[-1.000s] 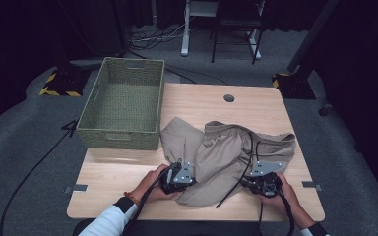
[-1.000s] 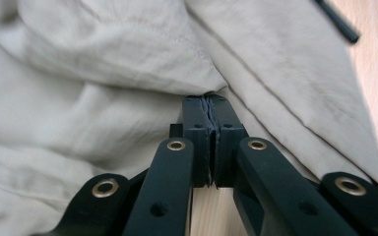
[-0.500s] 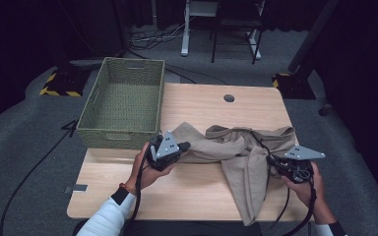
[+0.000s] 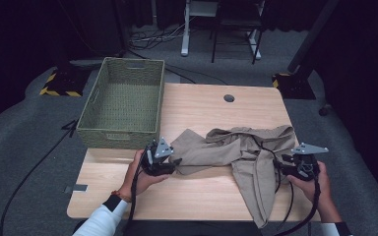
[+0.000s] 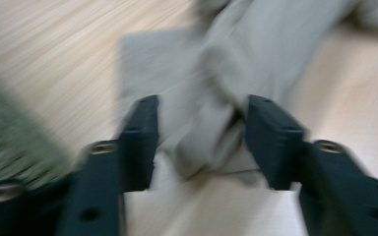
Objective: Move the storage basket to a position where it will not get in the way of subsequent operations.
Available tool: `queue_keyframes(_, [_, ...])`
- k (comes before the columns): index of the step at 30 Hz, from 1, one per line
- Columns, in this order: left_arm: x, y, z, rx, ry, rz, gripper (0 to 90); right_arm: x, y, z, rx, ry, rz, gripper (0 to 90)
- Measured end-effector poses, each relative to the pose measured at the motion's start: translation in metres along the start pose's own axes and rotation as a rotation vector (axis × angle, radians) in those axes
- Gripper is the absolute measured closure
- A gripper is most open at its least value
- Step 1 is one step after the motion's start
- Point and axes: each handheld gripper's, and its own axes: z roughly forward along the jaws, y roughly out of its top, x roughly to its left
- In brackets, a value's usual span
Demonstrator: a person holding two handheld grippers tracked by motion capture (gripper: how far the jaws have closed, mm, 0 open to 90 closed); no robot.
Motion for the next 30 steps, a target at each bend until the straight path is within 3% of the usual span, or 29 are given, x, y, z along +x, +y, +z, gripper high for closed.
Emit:
queue_keyframes(2, [-0.009,0.004,-0.010,-0.053,-0.037,0.026,34.0,0.004,0.007,-0.010,-0.065,-0.007,0.004,45.1])
queue_keyframes(4, [-0.018,0.005,-0.011,-0.055,-0.074,0.056,31.7,0.010,0.016,-0.017,-0.131,-0.022,-0.014,41.9])
queue_keyframes(5, [-0.020,0.005,-0.009,-0.039,-0.086,0.067,28.4,0.013,0.022,-0.020,-0.151,-0.021,-0.024,41.5])
queue_keyframes(8, [-0.021,-0.001,0.006,0.048,-0.088,0.090,26.3,0.023,0.034,-0.017,-0.159,0.045,-0.085,38.6])
queue_keyframes(10, [-0.017,-0.007,0.017,0.095,-0.101,0.070,25.2,0.036,0.046,-0.004,-0.128,0.096,-0.170,36.6])
queue_keyframes(12, [-0.012,-0.012,0.028,0.137,-0.104,0.052,24.9,0.046,0.058,0.013,-0.088,0.142,-0.213,34.2])
queue_keyframes(13, [-0.011,-0.013,0.032,0.144,-0.110,0.040,24.5,0.052,0.067,0.028,-0.037,0.164,-0.227,33.4])
queue_keyframes(14, [-0.011,-0.015,0.037,0.158,-0.115,0.029,24.7,0.054,0.073,0.037,-0.012,0.171,-0.231,32.8])
queue_keyframes(18, [-0.016,-0.014,0.049,0.186,-0.112,0.086,31.2,0.064,0.099,0.084,0.086,0.171,-0.256,28.9])
queue_keyframes(19, [-0.016,-0.014,0.052,0.189,-0.120,0.087,32.6,0.064,0.103,0.091,0.102,0.173,-0.256,28.7])
queue_keyframes(22, [-0.014,-0.015,0.064,0.213,-0.142,0.086,37.2,0.064,0.112,0.113,0.144,0.242,-0.251,27.0])
queue_keyframes(25, [-0.009,-0.013,0.068,0.200,-0.140,0.066,37.5,0.065,0.114,0.129,0.182,0.230,-0.256,27.6])
queue_keyframes(28, [-0.005,-0.011,0.068,0.204,-0.132,0.090,49.6,0.065,0.112,0.146,0.250,0.197,-0.245,38.3])
queue_keyframes(30, [-0.001,-0.010,0.069,0.206,-0.132,0.101,57.7,0.063,0.111,0.150,0.239,0.212,-0.217,52.2])
